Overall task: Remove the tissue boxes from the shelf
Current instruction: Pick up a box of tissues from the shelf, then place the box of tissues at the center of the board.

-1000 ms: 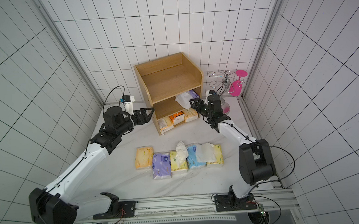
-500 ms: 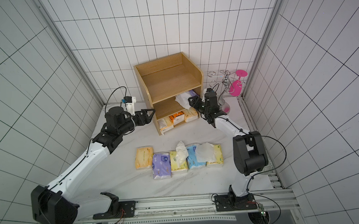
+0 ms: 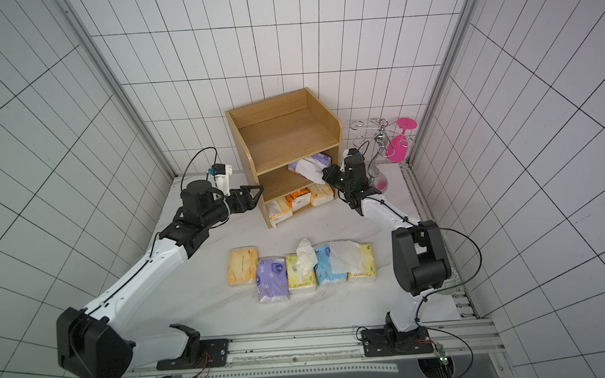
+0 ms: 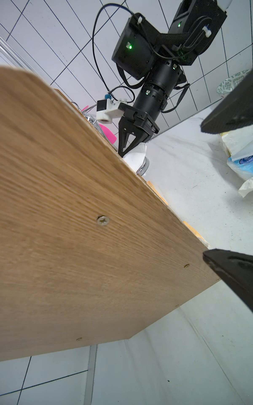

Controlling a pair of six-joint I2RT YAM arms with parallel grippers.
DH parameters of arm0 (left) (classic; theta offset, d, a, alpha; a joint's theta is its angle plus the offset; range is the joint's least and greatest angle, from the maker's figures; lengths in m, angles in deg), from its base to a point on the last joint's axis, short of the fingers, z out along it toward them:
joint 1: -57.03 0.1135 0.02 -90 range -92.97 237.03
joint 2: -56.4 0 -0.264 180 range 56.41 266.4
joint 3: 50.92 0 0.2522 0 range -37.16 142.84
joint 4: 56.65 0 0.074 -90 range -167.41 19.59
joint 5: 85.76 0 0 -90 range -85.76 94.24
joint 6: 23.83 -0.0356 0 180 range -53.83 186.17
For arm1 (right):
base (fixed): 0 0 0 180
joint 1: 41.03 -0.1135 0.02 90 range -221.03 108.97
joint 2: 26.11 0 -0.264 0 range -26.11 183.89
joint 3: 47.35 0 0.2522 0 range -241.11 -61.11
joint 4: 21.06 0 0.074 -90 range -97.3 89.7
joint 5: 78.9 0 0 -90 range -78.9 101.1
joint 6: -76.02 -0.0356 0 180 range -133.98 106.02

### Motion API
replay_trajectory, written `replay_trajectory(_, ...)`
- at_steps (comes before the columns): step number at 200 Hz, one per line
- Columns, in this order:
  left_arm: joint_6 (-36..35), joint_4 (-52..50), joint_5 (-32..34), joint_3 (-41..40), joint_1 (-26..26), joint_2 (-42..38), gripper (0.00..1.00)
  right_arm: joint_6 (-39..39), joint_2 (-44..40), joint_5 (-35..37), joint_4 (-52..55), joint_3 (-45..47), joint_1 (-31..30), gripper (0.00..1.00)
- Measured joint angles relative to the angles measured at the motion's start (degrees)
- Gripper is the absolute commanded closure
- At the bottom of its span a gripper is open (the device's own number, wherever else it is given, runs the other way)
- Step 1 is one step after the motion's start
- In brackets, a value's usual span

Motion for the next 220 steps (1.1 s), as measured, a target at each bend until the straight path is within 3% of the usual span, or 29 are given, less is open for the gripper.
replay_trajectory(70,0.3,-1.6,1.7,0.0,0.0,-3.6,0.14,0.8,-12.2,1.9,4.1,10.6,-0.8,1.00)
replay_trajectory(153,2.4,-2.2,3.9,-1.1,-1.6,-9.4,0.14,2.6,-30.0,6.6,8.7,31.6,-0.9,1.00)
replay_trajectory(195,3.0,-2.8,5.9,-2.5,-3.6,-10.7,0.14,3.7,-33.1,9.0,10.0,41.9,-0.9,1.00)
replay_trajectory(207,3.0,-2.9,6.5,-2.8,-4.1,-10.8,0.14,3.8,-32.9,9.2,10.2,43.8,-0.7,0.88)
replay_trajectory(220,3.0,-3.0,7.0,-2.9,-4.6,-10.8,0.14,4.5,-32.9,9.3,10.2,44.7,-0.7,0.61)
